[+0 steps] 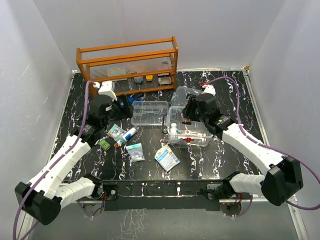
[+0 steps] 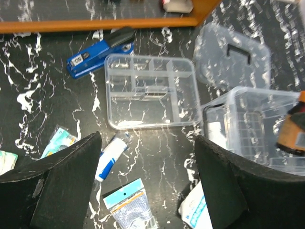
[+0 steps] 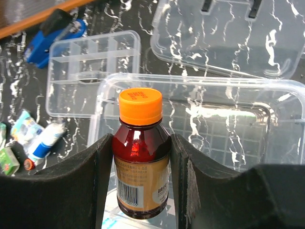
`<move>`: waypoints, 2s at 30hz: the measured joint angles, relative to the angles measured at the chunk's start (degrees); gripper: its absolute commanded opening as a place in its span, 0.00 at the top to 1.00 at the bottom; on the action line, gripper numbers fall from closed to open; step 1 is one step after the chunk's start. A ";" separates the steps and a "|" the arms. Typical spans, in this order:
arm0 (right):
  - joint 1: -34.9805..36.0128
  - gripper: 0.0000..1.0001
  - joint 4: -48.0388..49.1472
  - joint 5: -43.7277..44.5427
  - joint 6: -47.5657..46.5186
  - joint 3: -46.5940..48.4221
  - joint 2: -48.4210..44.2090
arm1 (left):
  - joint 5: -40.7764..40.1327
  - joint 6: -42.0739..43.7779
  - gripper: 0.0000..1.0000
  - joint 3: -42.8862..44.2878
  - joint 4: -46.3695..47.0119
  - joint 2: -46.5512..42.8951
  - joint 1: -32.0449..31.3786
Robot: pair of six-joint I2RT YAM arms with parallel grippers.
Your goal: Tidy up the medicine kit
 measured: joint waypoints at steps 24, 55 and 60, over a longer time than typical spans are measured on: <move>-1.03 0.66 -2.97 -8.39 1.11 -0.37 16.44 | -0.98 4.46 0.22 -6.82 7.85 4.76 0.00; -1.36 0.29 -6.19 -14.53 2.58 -0.31 20.28 | -1.05 4.52 0.24 -7.21 7.78 5.75 0.00; -1.33 0.26 -8.92 -12.70 3.17 1.31 20.00 | -0.98 3.28 0.18 -7.17 6.82 6.43 0.00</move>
